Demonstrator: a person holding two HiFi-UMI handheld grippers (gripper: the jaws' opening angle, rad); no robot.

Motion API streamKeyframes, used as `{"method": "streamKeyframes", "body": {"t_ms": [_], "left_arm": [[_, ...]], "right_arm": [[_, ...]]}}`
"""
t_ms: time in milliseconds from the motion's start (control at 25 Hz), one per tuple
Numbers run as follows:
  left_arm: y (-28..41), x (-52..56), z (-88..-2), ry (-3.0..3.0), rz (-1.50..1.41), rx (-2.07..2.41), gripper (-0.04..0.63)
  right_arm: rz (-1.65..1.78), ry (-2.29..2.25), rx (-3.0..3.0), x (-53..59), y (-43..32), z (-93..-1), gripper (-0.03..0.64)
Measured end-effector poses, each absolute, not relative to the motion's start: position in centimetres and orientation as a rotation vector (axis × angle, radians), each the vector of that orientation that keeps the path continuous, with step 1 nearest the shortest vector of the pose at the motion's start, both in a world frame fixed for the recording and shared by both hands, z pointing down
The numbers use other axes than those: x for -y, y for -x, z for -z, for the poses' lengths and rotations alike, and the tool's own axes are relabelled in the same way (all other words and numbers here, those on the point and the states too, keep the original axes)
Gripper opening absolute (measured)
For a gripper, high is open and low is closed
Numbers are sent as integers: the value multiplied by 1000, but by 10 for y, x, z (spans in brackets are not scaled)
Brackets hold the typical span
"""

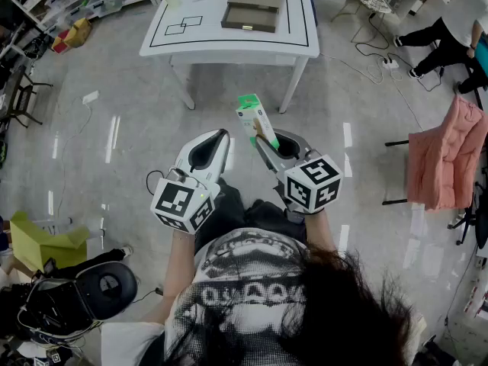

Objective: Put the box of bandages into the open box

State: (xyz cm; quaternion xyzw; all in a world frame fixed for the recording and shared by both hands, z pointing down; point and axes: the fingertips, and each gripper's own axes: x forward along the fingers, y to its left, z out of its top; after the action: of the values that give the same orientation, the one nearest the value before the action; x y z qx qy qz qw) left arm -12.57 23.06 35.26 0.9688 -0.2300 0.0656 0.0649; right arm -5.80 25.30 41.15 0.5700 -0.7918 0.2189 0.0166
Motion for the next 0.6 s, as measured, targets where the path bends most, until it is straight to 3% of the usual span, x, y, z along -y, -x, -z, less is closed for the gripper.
{"method": "streamKeyframes", "body": {"t_ms": [600], "left_arm": [[118,-245,-358,-2911,-214,683,0]], "right_arm": [[-713,-1784,2461,-267,51,-416,89]]}}
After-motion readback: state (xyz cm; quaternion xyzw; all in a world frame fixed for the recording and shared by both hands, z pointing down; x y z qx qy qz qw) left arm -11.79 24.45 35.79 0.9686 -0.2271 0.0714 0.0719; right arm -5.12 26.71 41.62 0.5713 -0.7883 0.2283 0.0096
